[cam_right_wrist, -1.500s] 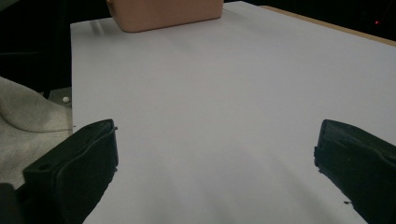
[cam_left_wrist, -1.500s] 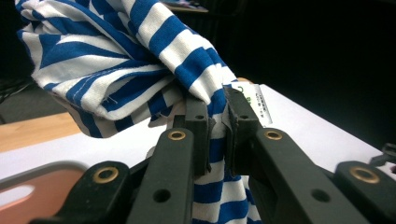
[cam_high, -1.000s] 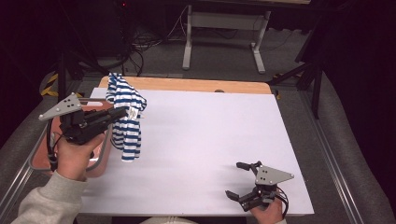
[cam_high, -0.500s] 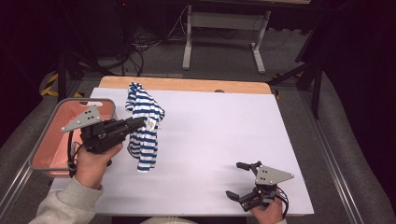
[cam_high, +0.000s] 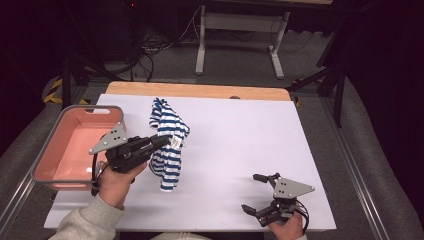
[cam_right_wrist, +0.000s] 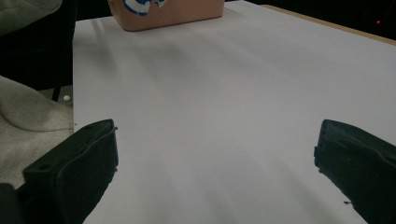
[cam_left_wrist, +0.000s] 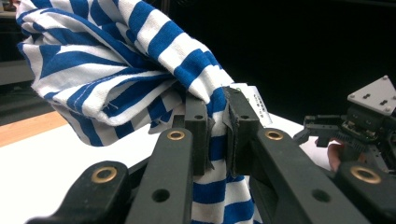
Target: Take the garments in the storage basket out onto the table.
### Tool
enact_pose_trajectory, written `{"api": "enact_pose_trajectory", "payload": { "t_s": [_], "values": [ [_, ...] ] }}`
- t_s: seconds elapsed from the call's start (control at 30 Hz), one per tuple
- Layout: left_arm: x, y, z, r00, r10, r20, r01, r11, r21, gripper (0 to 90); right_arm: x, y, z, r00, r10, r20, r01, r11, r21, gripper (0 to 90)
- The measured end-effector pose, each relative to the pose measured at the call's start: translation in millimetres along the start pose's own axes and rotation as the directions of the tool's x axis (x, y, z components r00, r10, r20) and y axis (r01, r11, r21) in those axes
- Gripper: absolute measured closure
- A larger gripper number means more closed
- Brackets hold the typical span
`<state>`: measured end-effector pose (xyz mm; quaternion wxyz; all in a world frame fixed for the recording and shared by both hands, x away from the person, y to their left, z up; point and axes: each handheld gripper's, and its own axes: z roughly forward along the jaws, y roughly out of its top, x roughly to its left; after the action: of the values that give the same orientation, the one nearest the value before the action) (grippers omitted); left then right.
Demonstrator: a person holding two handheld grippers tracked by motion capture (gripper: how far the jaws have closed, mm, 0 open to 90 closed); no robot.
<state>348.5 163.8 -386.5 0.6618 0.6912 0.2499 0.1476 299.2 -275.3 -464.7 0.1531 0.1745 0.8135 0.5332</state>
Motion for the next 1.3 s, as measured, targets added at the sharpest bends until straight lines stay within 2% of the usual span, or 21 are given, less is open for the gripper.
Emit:
{"api": "enact_pose_trajectory", "payload": {
  "t_s": [0.27,0.37,0.63,0.83,1.0,1.3],
  "values": [
    [-2.8,-10.5,10.9,0.9997,-0.016,0.018,0.016,0.9999,-0.003,81.7,0.1,-0.1,-0.3,1.0000,-0.001,0.001,0.001,1.0000,0.002,0.1],
    [-3.2,-16.9,16.4,0.9996,-0.014,0.024,0.014,0.9998,0.017,81.7,-0.1,-0.3,-0.3,1.0000,-0.001,0.001,0.001,1.0000,0.001,0.1],
    [-2.1,-27.4,27.6,0.9976,-0.049,0.050,0.047,0.9980,0.041,81.7,-0.1,-0.4,0.0,1.0000,-0.002,-0.001,0.002,1.0000,0.003,0.1],
    [-0.4,-35.9,34.5,0.9970,-0.051,0.058,0.048,0.9967,0.066,81.7,0.3,-0.7,0.3,1.0000,0.000,-0.002,0.000,1.0000,0.004,0.1],
    [2.2,-41.8,40.8,0.9933,-0.090,0.072,0.083,0.9919,0.096,81.7,-0.3,-1.2,0.6,1.0000,0.002,-0.004,-0.002,1.0000,0.006,0.1],
    [6.0,-50.7,52.1,0.9931,-0.098,0.065,0.085,0.9795,0.183,81.8,-0.4,-1.3,0.3,1.0000,0.002,-0.004,-0.002,1.0000,0.003,0.1]
  ]
}}
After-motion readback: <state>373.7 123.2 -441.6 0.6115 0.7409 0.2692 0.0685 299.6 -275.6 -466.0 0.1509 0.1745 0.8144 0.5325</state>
